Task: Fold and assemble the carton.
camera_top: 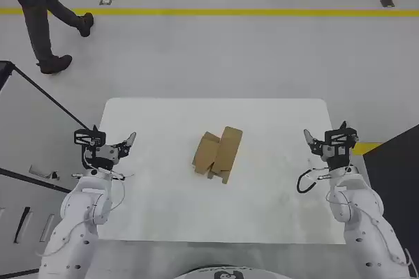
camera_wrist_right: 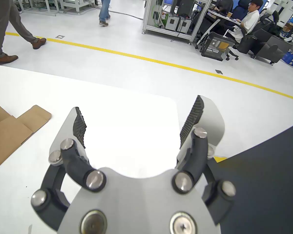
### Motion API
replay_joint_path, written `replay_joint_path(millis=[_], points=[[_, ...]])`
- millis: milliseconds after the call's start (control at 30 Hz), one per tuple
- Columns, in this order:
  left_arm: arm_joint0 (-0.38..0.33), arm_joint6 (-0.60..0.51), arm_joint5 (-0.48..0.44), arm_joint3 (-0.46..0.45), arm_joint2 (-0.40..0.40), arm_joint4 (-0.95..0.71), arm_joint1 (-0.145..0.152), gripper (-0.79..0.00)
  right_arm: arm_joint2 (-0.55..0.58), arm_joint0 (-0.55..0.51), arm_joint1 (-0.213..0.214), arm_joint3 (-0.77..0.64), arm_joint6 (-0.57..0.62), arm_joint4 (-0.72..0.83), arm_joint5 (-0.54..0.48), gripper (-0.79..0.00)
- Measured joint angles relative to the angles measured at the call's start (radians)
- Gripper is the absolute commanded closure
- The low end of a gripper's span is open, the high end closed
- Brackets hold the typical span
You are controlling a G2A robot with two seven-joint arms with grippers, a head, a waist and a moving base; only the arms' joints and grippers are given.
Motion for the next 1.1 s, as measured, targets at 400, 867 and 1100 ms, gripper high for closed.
replay_joint_path(millis=[400, 867, 1100], points=[[0.049, -0.036, -0.1, -0.128, 0.077, 0.031, -0.004, -0.785, 0.0, 0.0, 0.0, 0.0, 0.0, 0.0, 0.0, -0.785], [0.064, 0.012, -0.195, -0.166, 0.169, 0.267, 0.003, -0.785, 0.0, 0.0, 0.0, 0.0, 0.0, 0.0, 0.0, -0.785], [0.027, 0.029, -0.116, -0.124, 0.353, 0.663, -0.004, -0.785, 0.0, 0.0, 0.0, 0.0, 0.0, 0.0, 0.0, -0.785]])
